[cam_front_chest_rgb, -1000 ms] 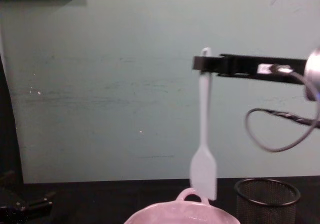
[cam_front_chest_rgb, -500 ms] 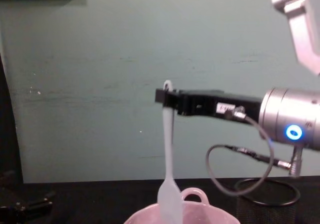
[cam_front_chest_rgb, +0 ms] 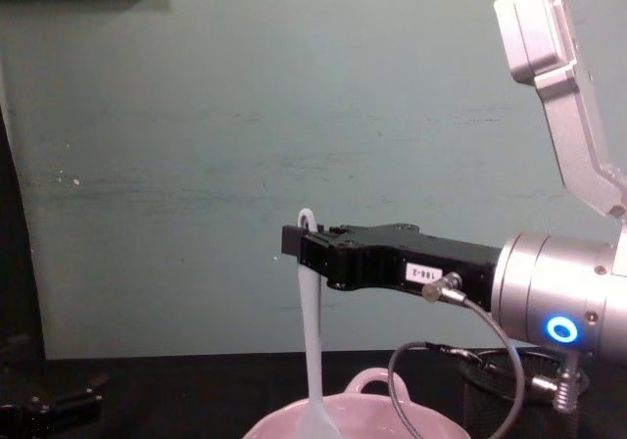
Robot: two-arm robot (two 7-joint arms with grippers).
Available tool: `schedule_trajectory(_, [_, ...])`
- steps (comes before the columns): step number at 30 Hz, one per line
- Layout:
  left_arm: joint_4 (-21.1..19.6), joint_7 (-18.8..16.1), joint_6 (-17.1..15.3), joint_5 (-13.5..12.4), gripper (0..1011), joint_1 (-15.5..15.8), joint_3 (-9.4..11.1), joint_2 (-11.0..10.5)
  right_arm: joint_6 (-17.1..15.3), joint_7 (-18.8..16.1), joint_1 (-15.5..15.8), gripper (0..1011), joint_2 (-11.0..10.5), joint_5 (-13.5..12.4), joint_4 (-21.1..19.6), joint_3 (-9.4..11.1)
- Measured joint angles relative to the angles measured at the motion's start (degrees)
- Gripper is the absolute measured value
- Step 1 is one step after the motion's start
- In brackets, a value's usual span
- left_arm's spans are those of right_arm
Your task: Use the one hand to pick up the spoon and stir the clear water in the bowl.
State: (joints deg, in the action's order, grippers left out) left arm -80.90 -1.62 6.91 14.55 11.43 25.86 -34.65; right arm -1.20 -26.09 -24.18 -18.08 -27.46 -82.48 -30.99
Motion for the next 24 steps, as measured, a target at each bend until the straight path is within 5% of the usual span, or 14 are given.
schedule_trajectory(8, [0.0,0.0,0.0,0.0,1011,0.0,0.0,0.0,0.59,-0.24,0.64,109,1.26,0.77,0.72,0.51])
schedule_trajectory(24, [0.0,0.0,0.0,0.0,1011,0.0,0.0,0.0,1.08,-0.51,-4.51,109,5.02,1.7,9.88,2.06])
